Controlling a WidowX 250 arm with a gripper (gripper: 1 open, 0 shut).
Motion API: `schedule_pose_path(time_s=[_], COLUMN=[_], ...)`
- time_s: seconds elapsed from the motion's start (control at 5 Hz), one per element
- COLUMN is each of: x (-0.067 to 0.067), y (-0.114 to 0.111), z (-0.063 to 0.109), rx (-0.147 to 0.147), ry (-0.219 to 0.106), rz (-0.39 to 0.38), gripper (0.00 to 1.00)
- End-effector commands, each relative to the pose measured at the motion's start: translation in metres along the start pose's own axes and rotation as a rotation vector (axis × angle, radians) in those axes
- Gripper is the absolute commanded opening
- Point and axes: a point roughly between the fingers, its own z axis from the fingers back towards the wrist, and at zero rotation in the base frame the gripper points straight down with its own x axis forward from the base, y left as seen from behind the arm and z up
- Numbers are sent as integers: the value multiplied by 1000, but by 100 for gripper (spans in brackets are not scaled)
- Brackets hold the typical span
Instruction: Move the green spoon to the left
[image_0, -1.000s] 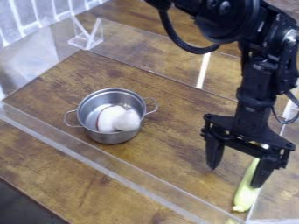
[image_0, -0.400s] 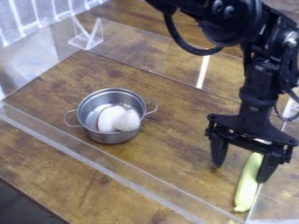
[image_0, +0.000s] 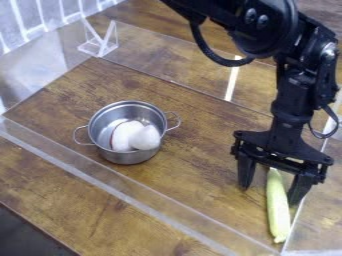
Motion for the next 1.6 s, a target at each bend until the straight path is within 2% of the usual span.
schedule_pose_path(time_s=[0.0,0.2,0.4,0.6,1.4], x=[4,3,4,3,-2], y=[0,-4,-4,-3,11], z=[9,12,14,16,72], rx=[10,21,20,19,12], ry=[-13,-5,-8,-10,-70], rz=[8,10,11,4,-46], gripper=[100,100,0,0,0])
